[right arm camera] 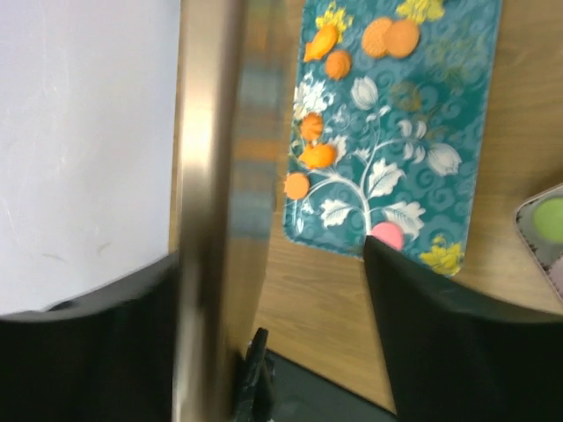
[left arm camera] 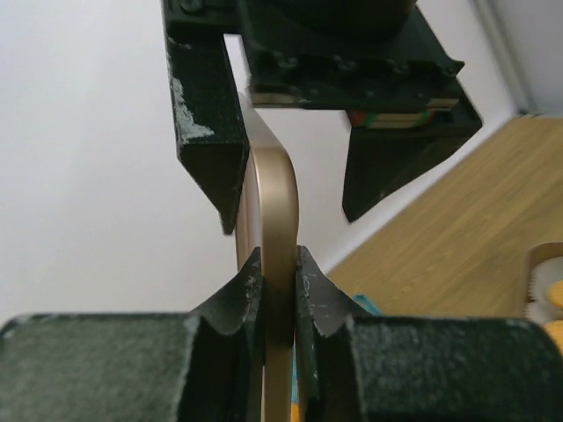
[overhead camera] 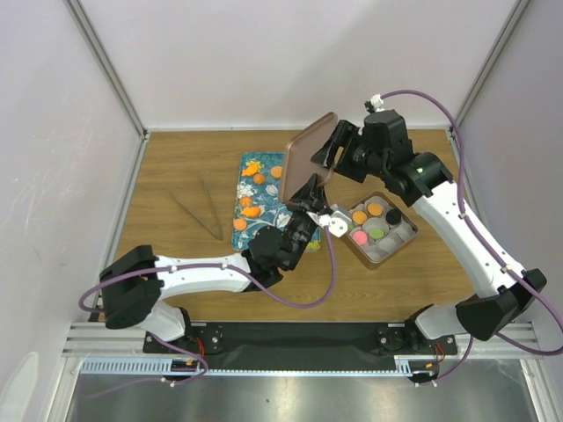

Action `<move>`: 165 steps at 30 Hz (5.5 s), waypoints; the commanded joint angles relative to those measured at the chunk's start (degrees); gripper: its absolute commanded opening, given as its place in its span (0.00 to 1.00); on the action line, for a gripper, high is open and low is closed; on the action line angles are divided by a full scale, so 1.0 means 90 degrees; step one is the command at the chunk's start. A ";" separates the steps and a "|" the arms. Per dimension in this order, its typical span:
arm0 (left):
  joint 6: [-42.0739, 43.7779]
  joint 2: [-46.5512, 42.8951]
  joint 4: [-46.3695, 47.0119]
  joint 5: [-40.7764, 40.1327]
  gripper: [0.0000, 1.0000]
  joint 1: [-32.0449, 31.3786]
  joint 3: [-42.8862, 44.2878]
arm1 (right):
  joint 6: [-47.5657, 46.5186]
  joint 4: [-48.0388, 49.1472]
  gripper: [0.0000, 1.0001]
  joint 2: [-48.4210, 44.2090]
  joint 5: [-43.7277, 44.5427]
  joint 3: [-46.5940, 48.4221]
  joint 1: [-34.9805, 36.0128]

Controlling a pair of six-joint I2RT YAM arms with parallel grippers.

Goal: Pack the cookies

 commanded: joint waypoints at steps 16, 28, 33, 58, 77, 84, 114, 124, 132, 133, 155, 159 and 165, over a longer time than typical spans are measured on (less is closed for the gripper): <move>-0.6895 -0.1527 -0.4080 0.1979 0.00 0.0915 0.1083 | -0.1836 0.0028 0.95 -0.1227 0.0650 -0.0913 -0.2614; -0.9983 -0.1703 -0.4306 0.3131 0.00 0.1404 0.0693 | -0.2403 0.0603 0.83 -0.0132 0.0205 -0.3004 -0.3779; -1.0462 -0.1548 -0.4229 0.3649 0.00 0.1687 0.0585 | -0.2345 0.1004 0.81 -0.0074 0.0428 -0.3747 -0.3779; -1.2504 -0.0210 -0.2364 0.4773 0.01 0.2253 0.0009 | -0.2295 0.1570 0.78 -0.0152 0.1123 -0.4441 -0.4237; -1.2728 0.0025 -0.2246 0.5212 0.00 0.2624 -0.0079 | -0.2217 0.2049 0.56 0.0053 0.0498 -0.4929 -0.4375; -1.2748 0.0074 -0.2227 0.5300 0.00 0.2683 -0.0079 | -0.2091 0.2040 0.39 -0.0064 0.0459 -0.5095 -0.4384; -1.3733 0.2582 -0.1026 0.7633 0.01 0.3347 0.2341 | -0.1632 0.1346 0.71 -0.1851 -0.0010 -0.4803 -0.4520; -1.4896 0.4028 -0.0830 0.7800 0.05 0.3357 0.3475 | -0.1173 0.2515 0.98 -0.0836 -0.0488 -0.4353 -0.4872; -1.5238 0.4780 -0.0917 0.7664 0.09 0.3308 0.4295 | -0.0617 0.4001 1.00 -0.0338 -0.1513 -0.5016 -0.5116; -1.5238 0.4878 -0.1005 0.7635 0.09 0.3299 0.4364 | -0.0471 0.4244 1.00 -0.0308 -0.1591 -0.5085 -0.5136; -1.5638 0.6011 -0.1543 0.7312 0.14 0.3045 0.5633 | -0.0176 0.5897 1.00 0.0248 -0.2861 -0.5778 -0.5634; -1.5648 0.6119 -0.1601 0.7302 0.14 0.3035 0.5751 | -0.0206 0.5936 1.00 0.0366 -0.2891 -0.5827 -0.5615; -1.5639 0.6187 -0.1660 0.7312 0.16 0.3064 0.5820 | -0.0323 0.5946 0.99 0.0463 -0.2822 -0.5935 -0.5595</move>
